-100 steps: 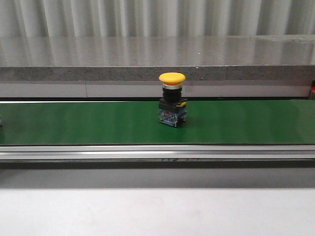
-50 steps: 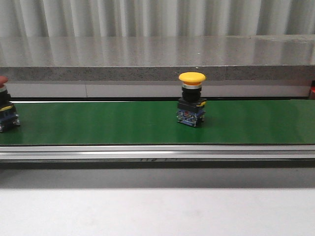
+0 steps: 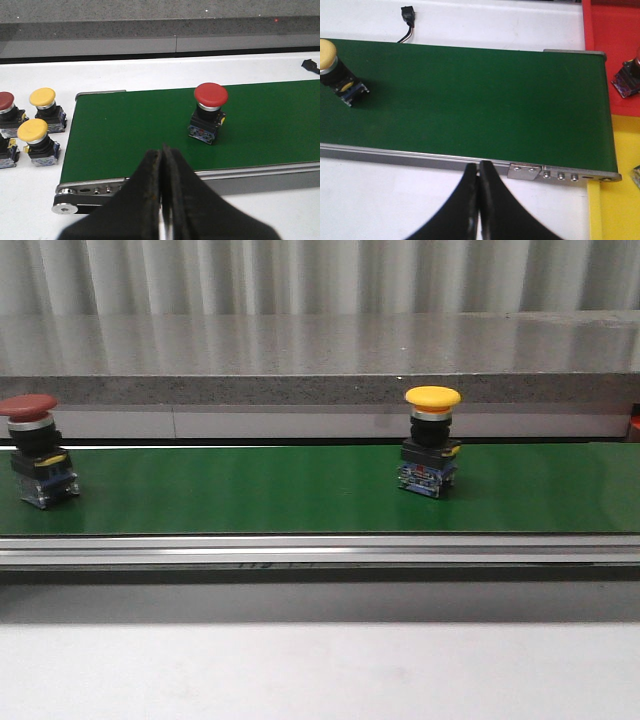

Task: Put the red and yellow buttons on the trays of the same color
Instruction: 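Lower the right gripper onto the yellow button on the belt and grasp, then carry the yellow button into the yellow tray and open the right gripper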

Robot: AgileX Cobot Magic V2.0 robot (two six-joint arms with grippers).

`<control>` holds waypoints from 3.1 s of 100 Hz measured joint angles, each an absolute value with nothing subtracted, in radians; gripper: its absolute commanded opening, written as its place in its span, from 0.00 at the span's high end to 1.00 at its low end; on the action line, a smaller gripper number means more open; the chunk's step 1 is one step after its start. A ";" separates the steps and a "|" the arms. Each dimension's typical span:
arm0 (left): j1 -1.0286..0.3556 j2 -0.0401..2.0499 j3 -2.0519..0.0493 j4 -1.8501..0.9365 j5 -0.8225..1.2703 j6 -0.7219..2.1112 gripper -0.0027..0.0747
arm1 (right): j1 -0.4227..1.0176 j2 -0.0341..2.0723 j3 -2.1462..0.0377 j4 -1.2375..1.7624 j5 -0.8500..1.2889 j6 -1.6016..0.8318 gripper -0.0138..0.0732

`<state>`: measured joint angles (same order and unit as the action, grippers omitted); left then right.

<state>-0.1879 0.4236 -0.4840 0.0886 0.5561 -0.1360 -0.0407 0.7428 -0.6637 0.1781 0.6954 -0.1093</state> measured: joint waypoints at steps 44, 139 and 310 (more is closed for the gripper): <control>-0.188 0.424 -0.482 0.089 0.556 -0.136 0.99 | -0.041 0.751 -0.666 0.222 0.695 -0.109 0.10; -0.188 0.424 -0.482 0.089 0.538 -0.136 0.99 | 0.174 1.430 -1.013 0.250 0.616 -0.222 0.12; -0.188 0.424 -0.482 0.089 0.537 -0.136 0.99 | -0.761 1.521 -1.201 0.238 0.680 -0.091 0.75</control>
<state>-0.1879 0.4236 -0.4823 0.0886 0.5367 -0.1360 -0.7607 1.5205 -1.2006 0.2382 0.6798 -0.0905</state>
